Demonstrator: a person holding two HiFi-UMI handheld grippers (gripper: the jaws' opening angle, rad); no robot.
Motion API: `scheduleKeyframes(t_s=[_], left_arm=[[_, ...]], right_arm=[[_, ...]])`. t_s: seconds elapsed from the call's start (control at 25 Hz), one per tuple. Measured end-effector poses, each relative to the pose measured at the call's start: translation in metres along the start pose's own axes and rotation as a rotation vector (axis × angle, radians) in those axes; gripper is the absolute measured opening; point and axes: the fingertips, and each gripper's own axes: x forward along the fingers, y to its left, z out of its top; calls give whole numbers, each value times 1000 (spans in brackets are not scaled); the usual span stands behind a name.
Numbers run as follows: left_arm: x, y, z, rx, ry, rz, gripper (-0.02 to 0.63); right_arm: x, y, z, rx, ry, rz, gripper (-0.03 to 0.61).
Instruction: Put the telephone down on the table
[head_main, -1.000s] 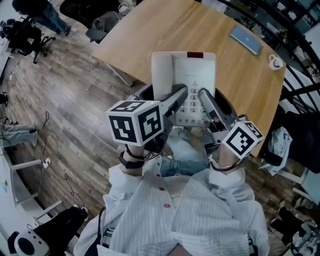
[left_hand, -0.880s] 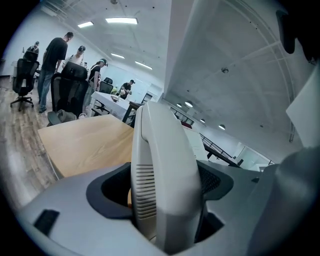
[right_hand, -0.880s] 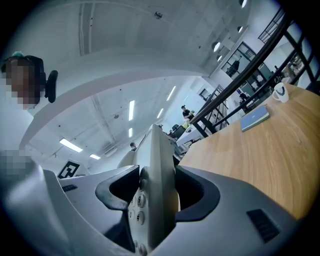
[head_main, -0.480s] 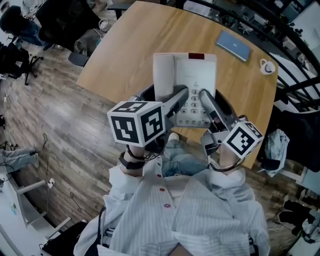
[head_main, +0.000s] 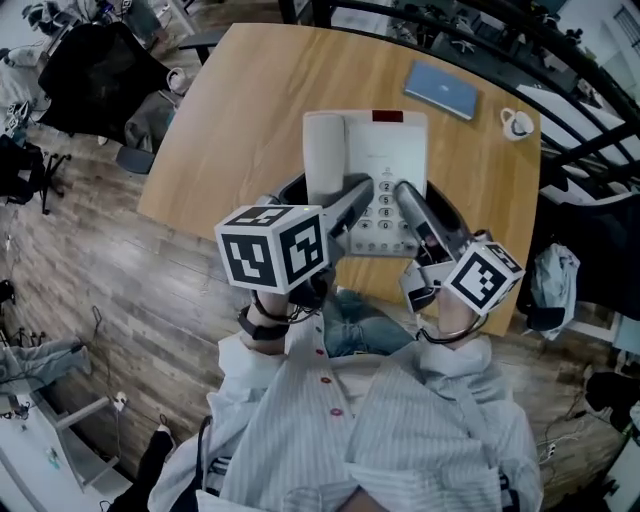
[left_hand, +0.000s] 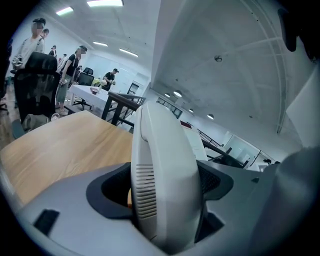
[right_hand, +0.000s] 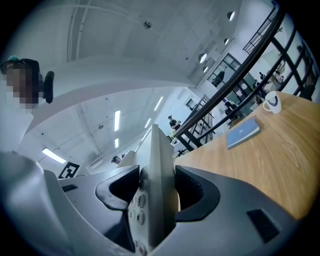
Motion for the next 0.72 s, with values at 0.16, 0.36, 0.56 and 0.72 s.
scheduleKeyframes(t_s=[0.16, 0.36, 0.56, 0.72], left_arm=[[18, -9, 8, 30, 39, -47, 391], [36, -22, 8, 61, 89, -109, 391], [48, -26, 7, 81, 137, -153, 391], [54, -25, 6, 91, 166, -170, 391]], right_arm=[[-5, -11, 13, 14, -43, -48, 244], [-18, -23, 22, 32, -97, -110, 243], [-23, -30, 23, 55, -134, -163, 242], [-23, -35, 21, 69, -147, -193, 242]])
